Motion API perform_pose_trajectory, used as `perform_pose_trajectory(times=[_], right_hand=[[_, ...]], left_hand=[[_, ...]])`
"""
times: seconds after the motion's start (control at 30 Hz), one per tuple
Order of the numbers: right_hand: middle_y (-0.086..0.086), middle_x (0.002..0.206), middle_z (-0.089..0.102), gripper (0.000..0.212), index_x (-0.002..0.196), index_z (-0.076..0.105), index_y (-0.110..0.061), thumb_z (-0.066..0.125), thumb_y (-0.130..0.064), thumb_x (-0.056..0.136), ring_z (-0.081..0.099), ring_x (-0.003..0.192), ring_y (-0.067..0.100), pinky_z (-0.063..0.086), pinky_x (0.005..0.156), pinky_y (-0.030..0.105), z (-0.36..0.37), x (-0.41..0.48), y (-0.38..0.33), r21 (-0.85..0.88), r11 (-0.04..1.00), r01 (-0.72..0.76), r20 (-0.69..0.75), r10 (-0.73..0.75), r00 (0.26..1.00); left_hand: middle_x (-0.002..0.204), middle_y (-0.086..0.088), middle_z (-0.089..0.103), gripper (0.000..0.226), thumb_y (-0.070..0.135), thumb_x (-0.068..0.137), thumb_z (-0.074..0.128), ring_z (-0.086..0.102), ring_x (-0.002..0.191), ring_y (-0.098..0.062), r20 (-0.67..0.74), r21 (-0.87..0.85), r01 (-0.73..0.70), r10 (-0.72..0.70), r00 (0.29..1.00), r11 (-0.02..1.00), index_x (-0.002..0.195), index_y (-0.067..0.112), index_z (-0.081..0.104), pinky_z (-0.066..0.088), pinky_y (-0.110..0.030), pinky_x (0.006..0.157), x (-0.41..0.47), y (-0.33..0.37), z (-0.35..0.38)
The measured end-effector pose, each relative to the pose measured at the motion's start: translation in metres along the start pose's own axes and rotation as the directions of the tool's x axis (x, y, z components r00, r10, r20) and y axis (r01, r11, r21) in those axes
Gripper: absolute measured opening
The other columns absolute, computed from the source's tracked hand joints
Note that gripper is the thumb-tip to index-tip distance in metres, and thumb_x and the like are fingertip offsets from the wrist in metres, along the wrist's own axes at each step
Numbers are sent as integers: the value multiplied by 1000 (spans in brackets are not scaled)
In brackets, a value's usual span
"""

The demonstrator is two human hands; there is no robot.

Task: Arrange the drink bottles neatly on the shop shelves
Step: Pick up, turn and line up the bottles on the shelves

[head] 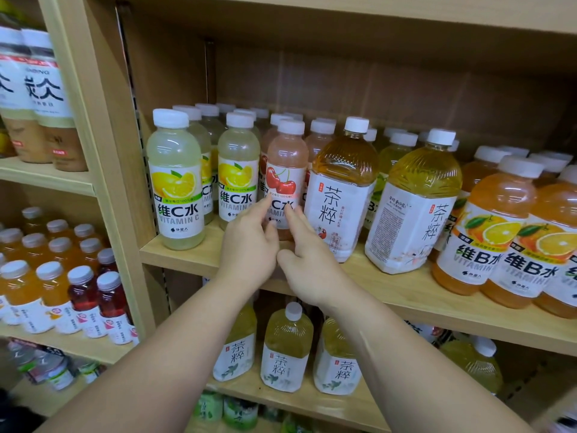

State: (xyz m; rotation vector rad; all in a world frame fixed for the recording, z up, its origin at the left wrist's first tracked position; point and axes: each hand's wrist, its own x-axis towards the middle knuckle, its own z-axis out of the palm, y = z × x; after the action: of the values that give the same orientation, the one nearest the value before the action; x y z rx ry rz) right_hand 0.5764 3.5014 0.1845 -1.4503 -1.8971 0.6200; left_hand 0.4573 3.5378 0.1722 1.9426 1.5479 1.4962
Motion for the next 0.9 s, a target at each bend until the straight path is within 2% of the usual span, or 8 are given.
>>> perform_pose_trajectory(times=[0.17, 0.3, 0.43, 0.57, 0.67, 0.77, 0.9], right_hand=[[-3, 172, 0, 82, 164, 4, -22, 47, -9, 95, -3, 156, 5, 2, 126, 26, -2, 0, -5, 85, 996, -28, 25, 26, 999], [-7, 166, 27, 93, 161, 11, -35, 45, -25, 76, 25, 152, 12, 25, 125, 42, 4, 7, -7, 182, 982, -53, -28, 59, 998], [-4, 168, 20, 98, 162, 10, -33, 46, -31, 71, 26, 152, 16, 28, 123, 43, 7, 10, -7, 165, 985, -56, -14, 59, 998], [-7, 169, 13, 99, 160, 12, -39, 49, -37, 68, 13, 156, 11, 19, 126, 45, 6, 9, -5, 164, 986, -19, -13, 21, 1000], [-10, 170, 8, 99, 161, 9, -39, 51, -28, 72, 8, 156, 10, 17, 127, 44, 5, 9, -7, 166, 985, -35, -5, 36, 999], [-11, 171, -4, 96, 163, 3, -34, 52, -13, 83, -2, 156, 8, 10, 128, 40, 3, 7, -12, 146, 989, -36, 19, 33, 999], [-10, 170, -10, 90, 163, 2, -33, 49, -9, 90, -10, 155, 5, 0, 127, 33, -1, 8, -9, 167, 985, -44, 40, 38, 998]], left_hand=[[139, -3, 64, 51, 7, 96, 59, 60, 127, -18, 8, -75, 77, -77, 997, 994, 146, 20, 56, 48, -41, 109, -3, 4, -3], [134, 3, 67, 58, 17, 86, 51, 63, 123, -19, 114, -139, 170, -155, 981, 976, 143, 27, 55, 50, -46, 107, 9, 0, -1], [114, 22, 69, 57, -1, 88, 49, 65, 117, -11, 194, -259, 229, -182, 964, 938, 123, 43, 61, 49, -44, 109, 13, -4, -1], [132, 14, 67, 68, 14, 78, 47, 62, 124, -9, 220, -252, 190, -135, 966, 949, 140, 41, 52, 47, -44, 111, 10, -17, 0], [145, 9, 60, 71, 19, 83, 45, 56, 132, -10, 212, -176, 183, -144, 967, 967, 152, 35, 43, 44, -41, 115, 6, -12, -4], [147, -5, 56, 61, 3, 94, 48, 55, 133, -19, 97, -39, 98, -94, 991, 994, 153, 19, 46, 41, -39, 116, 2, -11, -4], [147, -10, 53, 62, -7, 93, 47, 56, 132, -24, 86, -9, 58, -57, 995, 998, 151, 13, 48, 40, -40, 116, 5, -17, -4]])
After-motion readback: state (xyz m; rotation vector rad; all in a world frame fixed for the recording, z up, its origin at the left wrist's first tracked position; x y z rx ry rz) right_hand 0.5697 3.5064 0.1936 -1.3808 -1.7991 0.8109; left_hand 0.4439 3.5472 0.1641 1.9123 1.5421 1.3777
